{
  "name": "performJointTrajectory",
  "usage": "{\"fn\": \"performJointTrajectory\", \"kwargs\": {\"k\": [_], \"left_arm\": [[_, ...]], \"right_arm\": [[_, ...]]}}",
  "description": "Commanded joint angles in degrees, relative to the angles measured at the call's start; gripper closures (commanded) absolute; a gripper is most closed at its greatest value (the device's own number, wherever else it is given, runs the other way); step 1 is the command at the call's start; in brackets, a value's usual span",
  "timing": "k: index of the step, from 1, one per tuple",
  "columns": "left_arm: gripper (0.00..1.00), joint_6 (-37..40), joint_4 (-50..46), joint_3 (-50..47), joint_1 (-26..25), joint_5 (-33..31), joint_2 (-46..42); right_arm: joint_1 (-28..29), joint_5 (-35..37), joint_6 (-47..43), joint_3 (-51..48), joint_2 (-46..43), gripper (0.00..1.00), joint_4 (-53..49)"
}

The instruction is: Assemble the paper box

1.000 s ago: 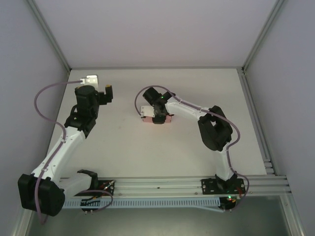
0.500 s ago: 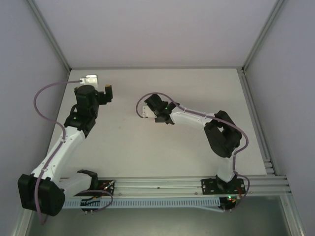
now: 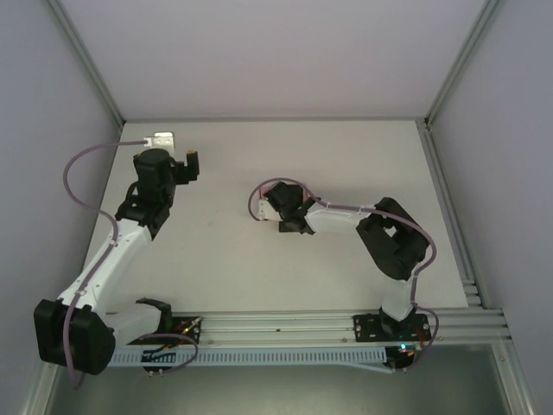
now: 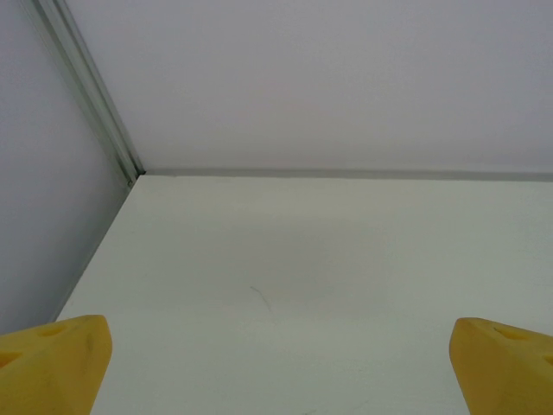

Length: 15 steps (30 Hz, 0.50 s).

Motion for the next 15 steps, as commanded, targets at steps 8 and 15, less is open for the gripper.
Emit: {"fn": "performJointTrajectory", "kwargs": {"k": [8, 15], "left_arm": [[0.0, -0.2, 2.3, 0.2, 0.6, 1.2, -0.1], [0.0, 2.8, 13.3, -7.9, 1.8, 1.2, -1.0]], "right_arm": [[0.3, -6.2, 11.7, 1.3, -11.9, 0.0, -16.5], [-4.9, -6.2, 22.3, -7.4, -26.7, 0.0, -4.7]]}}
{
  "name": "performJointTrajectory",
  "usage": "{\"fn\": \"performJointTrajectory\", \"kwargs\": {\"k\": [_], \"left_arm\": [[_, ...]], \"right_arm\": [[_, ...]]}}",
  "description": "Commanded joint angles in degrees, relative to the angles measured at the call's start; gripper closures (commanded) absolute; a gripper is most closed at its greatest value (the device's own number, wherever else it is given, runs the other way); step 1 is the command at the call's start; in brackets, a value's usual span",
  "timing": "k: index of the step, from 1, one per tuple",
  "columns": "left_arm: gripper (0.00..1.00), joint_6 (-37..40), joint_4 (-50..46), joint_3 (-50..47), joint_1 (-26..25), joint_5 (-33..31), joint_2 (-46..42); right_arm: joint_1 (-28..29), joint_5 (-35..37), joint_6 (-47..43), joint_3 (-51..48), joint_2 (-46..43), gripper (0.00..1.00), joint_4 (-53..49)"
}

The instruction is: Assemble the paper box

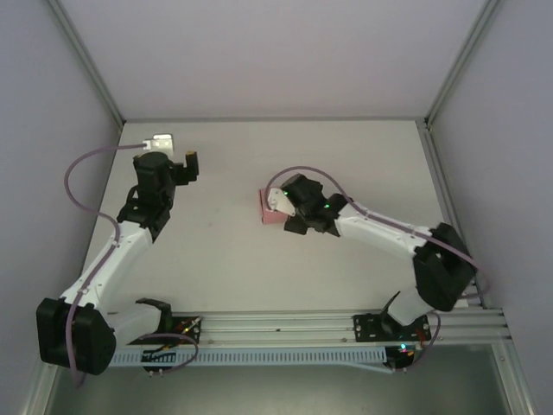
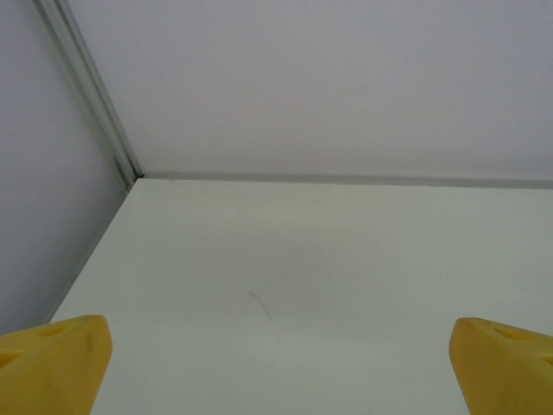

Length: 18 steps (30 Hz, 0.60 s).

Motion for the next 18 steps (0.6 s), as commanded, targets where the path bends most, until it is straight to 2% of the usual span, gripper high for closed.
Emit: {"fn": "performJointTrajectory", "kwargs": {"k": [1, 6, 11, 16, 18], "left_arm": [[0.0, 3.8, 9.2, -5.3, 0.8, 0.8, -0.6], [0.0, 6.7, 25.8, -16.6, 2.2, 2.7, 0.2], [0.0, 6.9, 35.5, -24.2, 5.3, 5.2, 2.9], [0.0, 4.8, 41.6, -28.0, 8.2, 5.4, 7.8], [0.0, 5.5, 48.1, -31.4, 9.3, 5.6, 8.9]], "right_arm": [[-5.2, -0.4, 10.6, -5.6, -8.5, 0.0, 9.2], [-18.8, 1.1, 30.4, -18.5, -20.3, 0.0, 25.8], [-27.4, 2.6, 31.8, -34.0, -25.7, 0.0, 44.4], [-33.8, -2.8, 34.5, -42.4, -22.5, 0.0, 56.3], [-35.0, -4.6, 35.5, -45.3, -20.6, 0.0, 64.6]]}}
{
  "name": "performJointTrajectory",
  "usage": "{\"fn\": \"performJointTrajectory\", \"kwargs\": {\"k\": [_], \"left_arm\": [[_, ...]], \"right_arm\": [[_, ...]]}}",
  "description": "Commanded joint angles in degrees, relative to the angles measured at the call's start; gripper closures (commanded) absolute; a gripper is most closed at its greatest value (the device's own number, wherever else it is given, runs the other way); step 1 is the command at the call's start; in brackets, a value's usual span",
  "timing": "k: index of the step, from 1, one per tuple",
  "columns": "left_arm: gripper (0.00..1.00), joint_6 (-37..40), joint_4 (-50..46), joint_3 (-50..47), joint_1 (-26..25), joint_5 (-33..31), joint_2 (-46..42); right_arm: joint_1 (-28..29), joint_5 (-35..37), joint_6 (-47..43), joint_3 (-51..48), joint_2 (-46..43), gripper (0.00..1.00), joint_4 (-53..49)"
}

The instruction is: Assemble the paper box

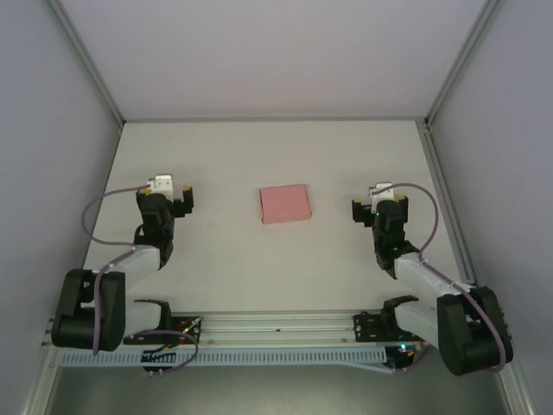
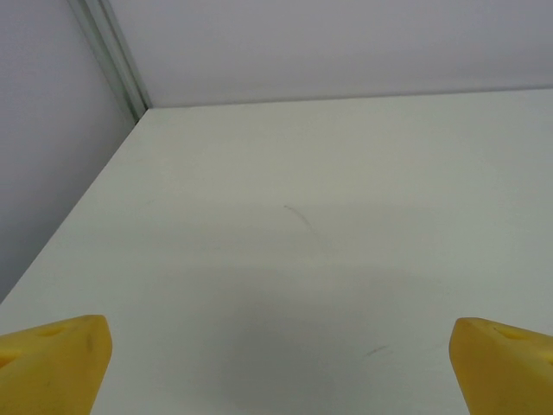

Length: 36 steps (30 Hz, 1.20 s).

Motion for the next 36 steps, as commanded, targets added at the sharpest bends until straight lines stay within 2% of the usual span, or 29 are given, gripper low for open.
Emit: {"fn": "performJointTrajectory", "kwargs": {"k": [1, 5, 8, 10, 12, 14, 16, 18, 21, 23, 26, 36], "left_arm": [[0.0, 0.1, 13.6, -4.2, 2.0, 0.8, 1.6], [0.0, -0.9, 17.3, -4.4, 4.6, 4.5, 6.3], [0.0, 1.0, 16.8, -3.6, 4.9, 7.9, 7.1], [0.0, 1.3, 25.2, -6.3, 5.3, 7.2, 10.7], [0.0, 0.3, 38.0, -8.2, 6.7, 6.5, 18.5], [0.0, 0.4, 28.6, -6.2, 6.7, 9.1, 15.0], [0.0, 1.5, 28.9, -5.0, 6.1, 9.2, 16.6], [0.0, 1.7, 28.3, -4.8, 6.1, 9.4, 16.6], [0.0, 1.7, 28.4, -4.8, 6.0, 9.4, 16.6], [0.0, 1.7, 28.3, -4.8, 6.0, 9.4, 16.6], [0.0, 1.6, 28.2, -4.8, 6.0, 9.4, 16.6], [0.0, 1.7, 28.2, -4.8, 6.1, 9.4, 16.6]], "right_arm": [[-1.8, -4.0, 4.3, -3.5, 2.8, 0.0, 19.9], [-4.2, -4.9, 2.5, -1.3, 8.7, 0.0, 19.1], [-4.9, -5.2, 2.1, -2.6, 14.5, 0.0, 27.9], [-5.1, -1.6, 3.3, -2.3, 18.8, 0.0, 31.8], [-6.2, -2.7, 4.4, -0.9, 22.2, 0.0, 32.5], [-8.4, -5.4, 6.2, 0.2, 24.2, 0.0, 31.0], [-10.8, -9.7, 8.1, 1.2, 27.7, 0.0, 34.1], [-13.2, -14.4, 8.9, 3.2, 25.1, 0.0, 25.7], [-13.1, -14.1, 8.9, 1.7, 26.9, 0.0, 32.0], [-13.1, -14.9, 8.4, 2.7, 25.7, 0.0, 27.8], [-13.0, -15.3, 8.0, 2.0, 26.6, 0.0, 30.6], [-13.0, -15.3, 7.9, 2.4, 26.2, 0.0, 29.2]]}}
